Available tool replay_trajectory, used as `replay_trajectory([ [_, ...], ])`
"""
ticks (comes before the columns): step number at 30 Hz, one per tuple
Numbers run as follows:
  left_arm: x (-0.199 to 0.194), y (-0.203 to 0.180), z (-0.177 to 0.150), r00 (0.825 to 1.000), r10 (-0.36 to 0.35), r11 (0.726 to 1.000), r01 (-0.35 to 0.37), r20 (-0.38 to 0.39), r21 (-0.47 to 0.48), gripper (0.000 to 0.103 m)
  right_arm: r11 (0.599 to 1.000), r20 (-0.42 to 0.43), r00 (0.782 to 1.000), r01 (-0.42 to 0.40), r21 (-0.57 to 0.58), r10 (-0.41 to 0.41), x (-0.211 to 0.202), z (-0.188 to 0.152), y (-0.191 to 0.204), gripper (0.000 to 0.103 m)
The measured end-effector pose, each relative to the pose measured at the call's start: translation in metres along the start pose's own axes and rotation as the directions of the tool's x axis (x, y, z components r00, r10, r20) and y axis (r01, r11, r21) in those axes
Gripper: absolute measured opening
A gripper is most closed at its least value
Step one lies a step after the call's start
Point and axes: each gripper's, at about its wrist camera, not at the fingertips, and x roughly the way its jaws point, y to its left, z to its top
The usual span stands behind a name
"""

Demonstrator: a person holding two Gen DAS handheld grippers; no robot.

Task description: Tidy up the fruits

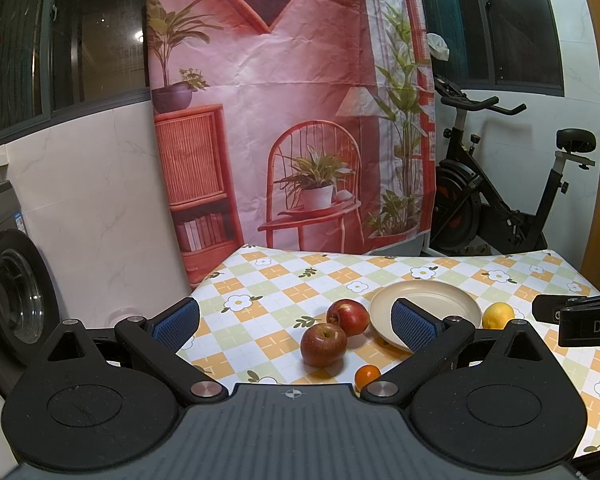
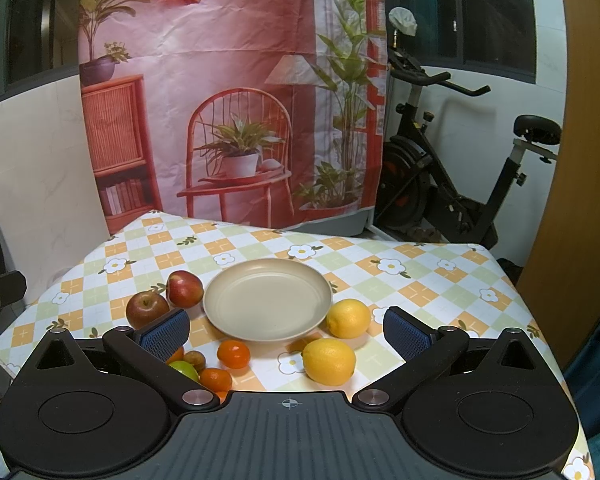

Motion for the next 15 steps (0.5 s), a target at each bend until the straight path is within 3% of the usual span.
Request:
replay_trajectory([
  [15,-0.0001,-0.0003,-0.0001,1.0,0.0,1.0,0.0,0.0,0.0,0.103,1.0,0.002,1.0,0.001,-0.001,-0.001,-0.001,0.0006,-0.0012,0.103],
])
